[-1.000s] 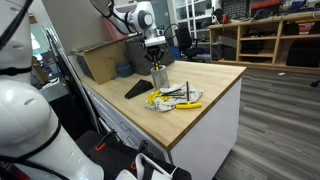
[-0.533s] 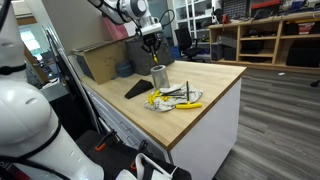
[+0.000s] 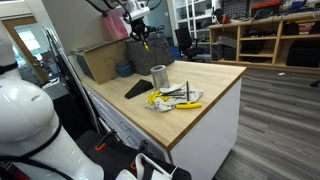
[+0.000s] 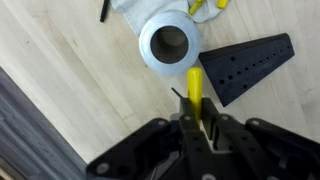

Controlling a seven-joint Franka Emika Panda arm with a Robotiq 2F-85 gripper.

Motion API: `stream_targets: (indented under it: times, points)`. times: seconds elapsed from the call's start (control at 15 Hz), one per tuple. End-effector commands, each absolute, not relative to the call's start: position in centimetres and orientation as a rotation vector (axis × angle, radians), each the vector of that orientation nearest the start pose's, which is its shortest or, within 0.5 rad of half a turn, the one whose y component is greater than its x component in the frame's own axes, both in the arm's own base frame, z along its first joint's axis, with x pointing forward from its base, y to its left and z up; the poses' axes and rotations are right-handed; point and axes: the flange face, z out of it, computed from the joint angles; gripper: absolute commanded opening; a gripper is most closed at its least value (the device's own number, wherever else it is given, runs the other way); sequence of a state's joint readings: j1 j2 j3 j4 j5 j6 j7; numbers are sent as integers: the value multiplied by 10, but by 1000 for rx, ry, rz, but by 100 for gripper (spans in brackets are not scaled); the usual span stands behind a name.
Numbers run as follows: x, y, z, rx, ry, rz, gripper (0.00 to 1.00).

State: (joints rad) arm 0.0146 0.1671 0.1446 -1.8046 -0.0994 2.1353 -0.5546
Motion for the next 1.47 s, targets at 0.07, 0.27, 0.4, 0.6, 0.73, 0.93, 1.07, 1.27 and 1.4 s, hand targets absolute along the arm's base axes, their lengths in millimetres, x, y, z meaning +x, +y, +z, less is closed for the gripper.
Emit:
stream_targets:
  times: [0.07,0.27,0.4,0.6,0.73,0.93,1.07,1.27,1.4]
  points:
    - [603,113,480,-2887,-1331,-188,4]
    - [599,124,468,-2833,-1376,-105,4]
    - [598,129,459,-2810,-1394,-51,4]
    - [596,134,443,-2795,-1402,15,4]
    - [595,137,430,-2784,-1400,35,4]
    - [592,150,402,-2801,-1392,64,4]
    - [593,162,382,-2804,-1388,89,4]
    - [592,181,361,-2783,-1396,110,4]
    - [590,185,352,-2776,-1401,116,4]
